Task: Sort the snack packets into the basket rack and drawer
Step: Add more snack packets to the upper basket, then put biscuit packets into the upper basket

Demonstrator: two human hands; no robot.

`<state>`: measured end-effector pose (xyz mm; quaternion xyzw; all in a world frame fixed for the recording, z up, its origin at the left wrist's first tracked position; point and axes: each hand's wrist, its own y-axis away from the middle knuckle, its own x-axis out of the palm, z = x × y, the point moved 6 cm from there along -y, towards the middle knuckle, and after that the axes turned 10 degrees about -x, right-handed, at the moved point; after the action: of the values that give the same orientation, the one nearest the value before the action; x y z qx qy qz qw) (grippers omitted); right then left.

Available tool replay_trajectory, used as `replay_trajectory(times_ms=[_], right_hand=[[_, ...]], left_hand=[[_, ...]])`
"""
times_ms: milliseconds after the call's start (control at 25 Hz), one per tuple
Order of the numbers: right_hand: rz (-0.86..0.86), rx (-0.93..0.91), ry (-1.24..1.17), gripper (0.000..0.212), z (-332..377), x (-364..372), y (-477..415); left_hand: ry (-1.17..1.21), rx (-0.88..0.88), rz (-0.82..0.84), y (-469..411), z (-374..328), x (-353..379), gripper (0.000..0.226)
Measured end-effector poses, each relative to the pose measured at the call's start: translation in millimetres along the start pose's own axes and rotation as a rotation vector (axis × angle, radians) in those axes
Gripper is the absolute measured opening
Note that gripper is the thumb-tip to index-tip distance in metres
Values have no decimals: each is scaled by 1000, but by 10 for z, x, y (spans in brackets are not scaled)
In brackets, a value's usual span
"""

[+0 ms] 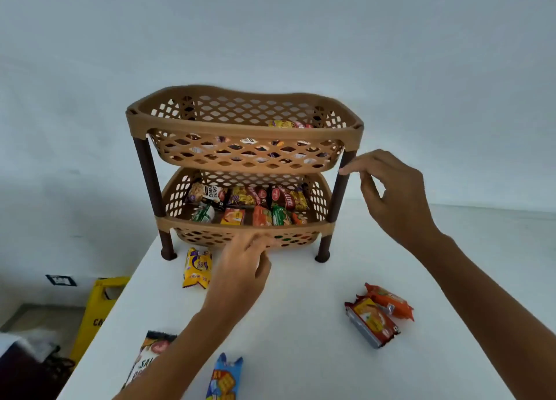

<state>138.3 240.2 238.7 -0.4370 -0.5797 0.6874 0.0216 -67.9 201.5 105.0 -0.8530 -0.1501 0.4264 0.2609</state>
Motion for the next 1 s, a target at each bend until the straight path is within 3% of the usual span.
replay_trajectory(times_ms=[160,400,520,640,800,1000], right_hand=[[154,183,-15,29,-24,172,1038],[445,628,-6,30,-24,481,2381],[542,592,56,36,101,555,2624],[526,572,114,41,177,562,2690],[523,602,87,44,210,589,2714],[428,490,23,40,403,510,2502]], left_hand=[[-22,-77,191,545,-56,347,25],[-239,-316,350,1059,97,207,27],[-510,-516,502,1323,141,101,49],[-653,-618,598,1550,170,55,57],[-604,-672,686,1713,131,82,56],[-446,-704,570,1673,112,-18,55]])
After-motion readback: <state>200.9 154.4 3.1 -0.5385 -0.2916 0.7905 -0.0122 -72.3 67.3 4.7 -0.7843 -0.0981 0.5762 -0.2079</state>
